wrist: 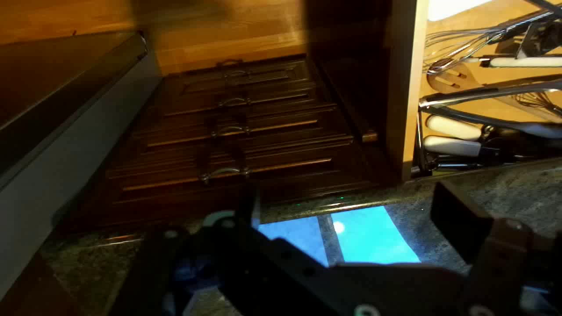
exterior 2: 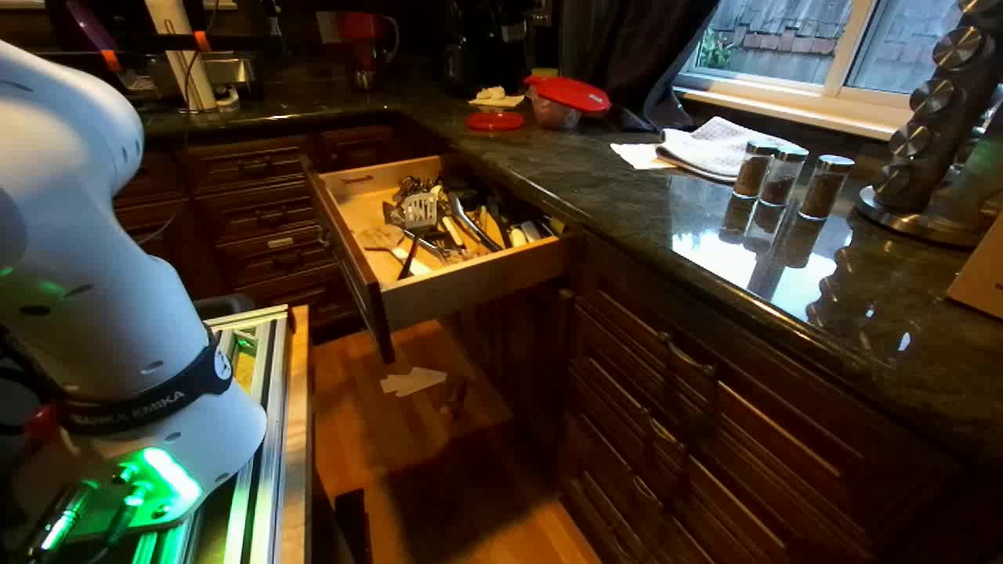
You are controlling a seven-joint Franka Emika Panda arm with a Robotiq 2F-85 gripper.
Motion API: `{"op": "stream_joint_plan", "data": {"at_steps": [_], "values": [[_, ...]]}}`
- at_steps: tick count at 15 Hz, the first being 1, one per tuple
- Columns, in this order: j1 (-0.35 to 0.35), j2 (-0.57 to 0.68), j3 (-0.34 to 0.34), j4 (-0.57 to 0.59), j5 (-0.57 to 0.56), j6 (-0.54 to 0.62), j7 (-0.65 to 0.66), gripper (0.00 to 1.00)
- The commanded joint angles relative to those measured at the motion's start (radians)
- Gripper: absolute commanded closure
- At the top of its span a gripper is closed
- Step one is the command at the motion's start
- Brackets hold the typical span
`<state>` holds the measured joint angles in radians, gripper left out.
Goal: Remove the tongs from the drawer
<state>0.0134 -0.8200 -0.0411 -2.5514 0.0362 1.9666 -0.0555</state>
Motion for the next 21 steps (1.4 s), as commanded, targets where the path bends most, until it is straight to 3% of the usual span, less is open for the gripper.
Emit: {"op": "stream_joint_plan", "data": {"at_steps": [1, 7, 16, 21], "values": [[-0.003, 0.001, 0.002, 0.002, 0.002, -0.002, -0.002, 0.00], [-0.003, 0.001, 0.002, 0.002, 0.002, -0.002, -0.002, 0.00], [0.311, 0.137, 0.205, 0.016, 0.138, 0.090, -0.107, 0.00], [0.422, 0.283, 0.214, 0.028, 0.135, 0.241, -0.276, 0.00]]}}
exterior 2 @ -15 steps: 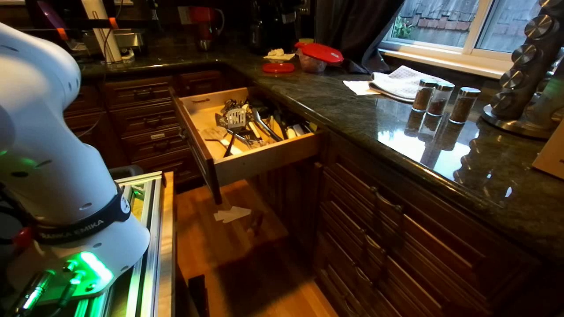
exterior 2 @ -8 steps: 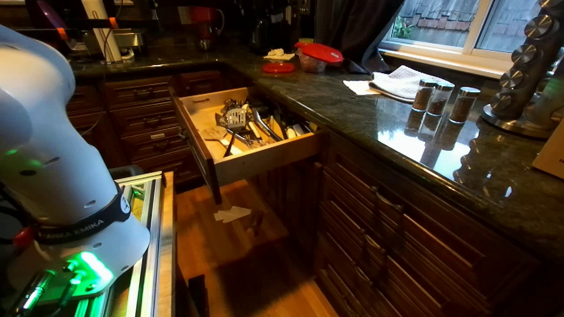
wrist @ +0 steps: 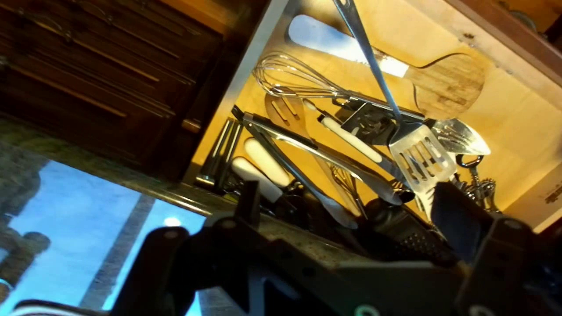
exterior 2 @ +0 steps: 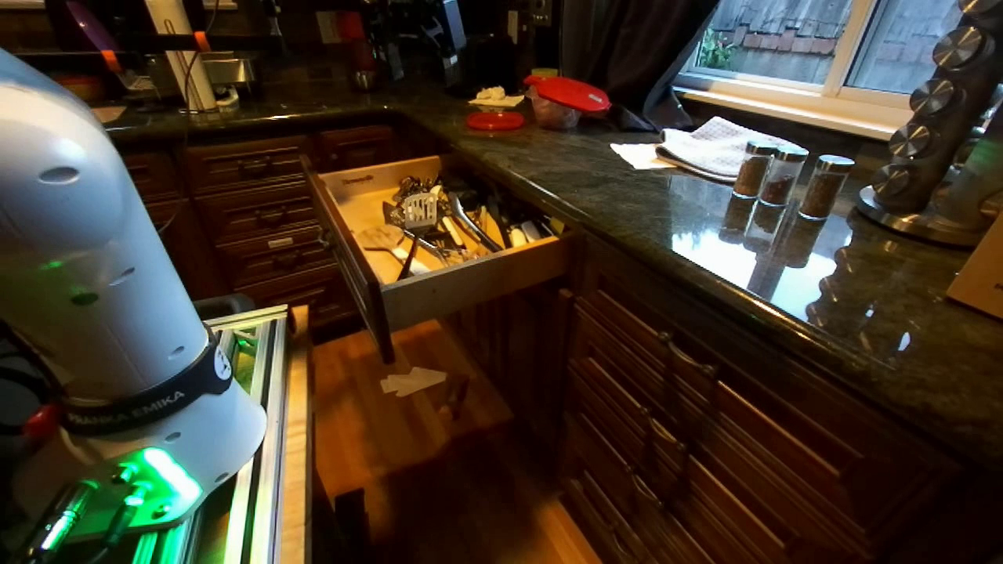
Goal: Remove the tongs from the drawer
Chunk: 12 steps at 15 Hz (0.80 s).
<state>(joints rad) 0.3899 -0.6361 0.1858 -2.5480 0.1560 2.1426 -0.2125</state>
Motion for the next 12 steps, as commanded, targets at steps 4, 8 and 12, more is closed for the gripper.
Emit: {"op": "stream_joint_plan", "data": {"at_steps": [4, 8, 12], "values": [[0.110, 0.211, -0.036, 0.025, 0.035, 0.179, -0.312, 0.00], [0.105, 0.238, -0.024, 0.013, 0.038, 0.214, -0.382, 0.00], [0.103, 0.316, -0.030, 0.035, 0.059, 0.242, -0.472, 0.00]]}}
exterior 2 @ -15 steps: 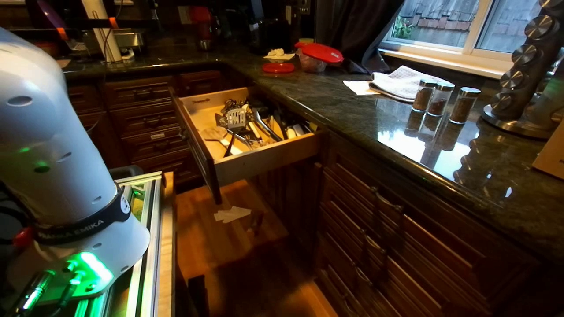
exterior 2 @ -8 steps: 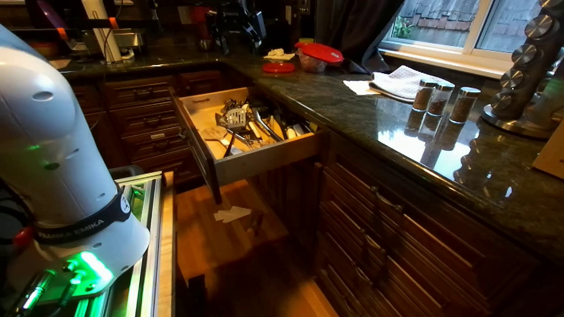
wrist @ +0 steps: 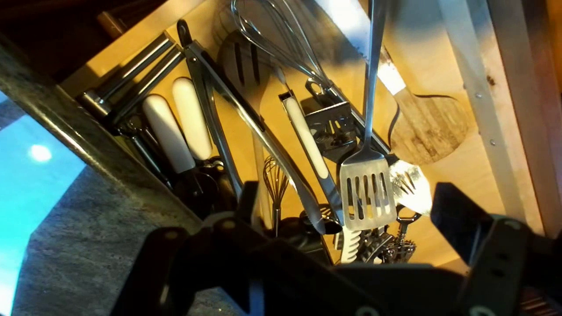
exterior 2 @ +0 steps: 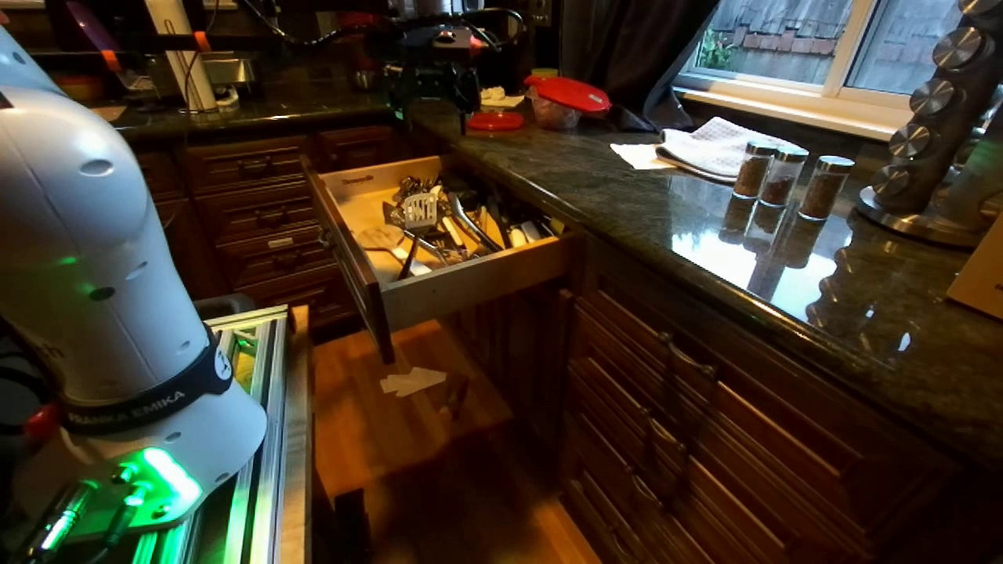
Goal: Remove the tongs from the drawer
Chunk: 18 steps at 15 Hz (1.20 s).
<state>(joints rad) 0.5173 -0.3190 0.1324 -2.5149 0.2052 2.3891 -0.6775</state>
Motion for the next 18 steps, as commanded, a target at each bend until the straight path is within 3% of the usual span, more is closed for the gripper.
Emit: {"op": "stream_joint_plan", "data": {"at_steps": [1, 3, 5, 12, 18], "values": [[-0.024, 0.001, 0.024, 0.006, 0.010, -0.005, -0.009, 0.00], [-0.022, 0.001, 0.024, 0.008, 0.011, -0.005, -0.010, 0.00], [-0.013, 0.060, 0.021, 0.021, -0.001, 0.011, -0.091, 0.00], [-0.040, 0.227, 0.089, 0.014, -0.011, 0.180, -0.161, 0.00], [-0.103, 0.344, 0.148, 0.006, -0.225, 0.327, -0.079, 0.00]]}}
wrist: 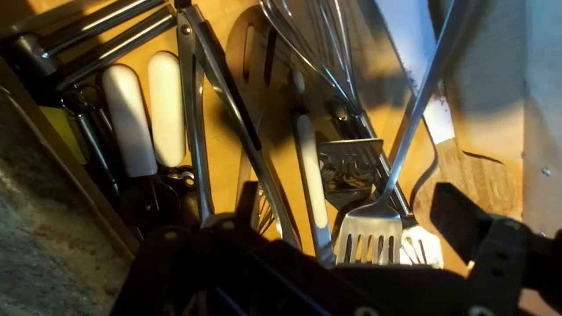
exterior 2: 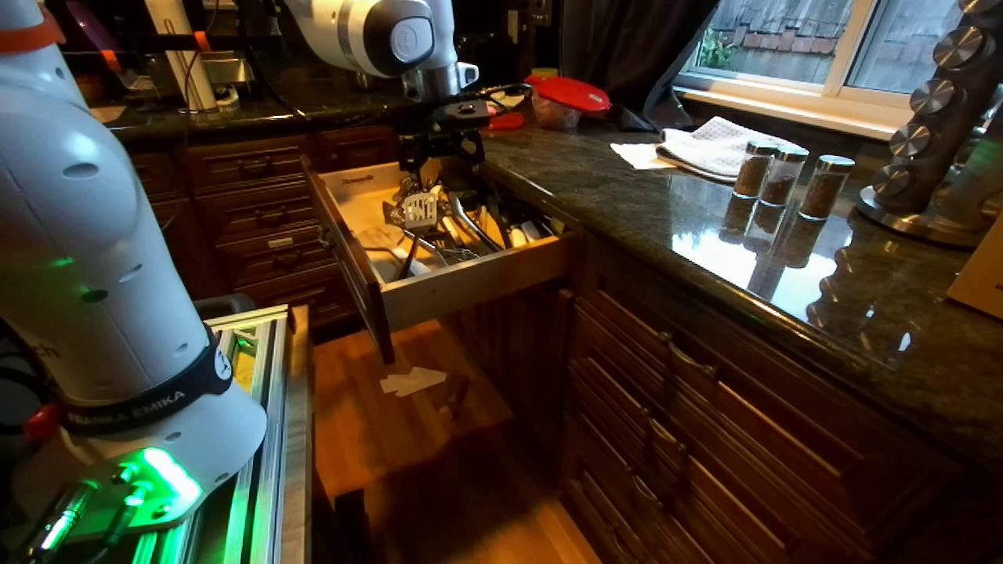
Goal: Remove the tongs from the drawer
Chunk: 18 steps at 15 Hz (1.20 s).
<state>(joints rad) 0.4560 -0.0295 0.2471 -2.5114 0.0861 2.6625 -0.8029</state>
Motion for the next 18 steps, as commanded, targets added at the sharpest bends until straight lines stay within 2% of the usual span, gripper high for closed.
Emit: {"op": "stream_joint_plan", "data": {"at_steps": [1, 8, 9, 10, 12, 13, 15, 17, 18], "values": [[-0.054, 0.073, 0.036, 0.002, -0.161, 0.071, 0.073, 0.00], [-0.095, 0.193, 0.033, 0.040, -0.367, 0.164, 0.186, 0.01], [-0.098, 0.208, 0.031, 0.052, -0.389, 0.172, 0.196, 0.09], [-0.102, 0.227, 0.032, 0.066, -0.403, 0.179, 0.200, 0.12], [-0.107, 0.258, 0.030, 0.092, -0.432, 0.188, 0.211, 0.26], [-0.111, 0.274, 0.033, 0.105, -0.438, 0.191, 0.210, 0.21], [-0.113, 0.307, 0.033, 0.133, -0.450, 0.195, 0.209, 0.31], [-0.108, 0.340, 0.026, 0.159, -0.472, 0.194, 0.219, 0.26], [-0.108, 0.356, 0.026, 0.170, -0.478, 0.196, 0.222, 0.27]]}}
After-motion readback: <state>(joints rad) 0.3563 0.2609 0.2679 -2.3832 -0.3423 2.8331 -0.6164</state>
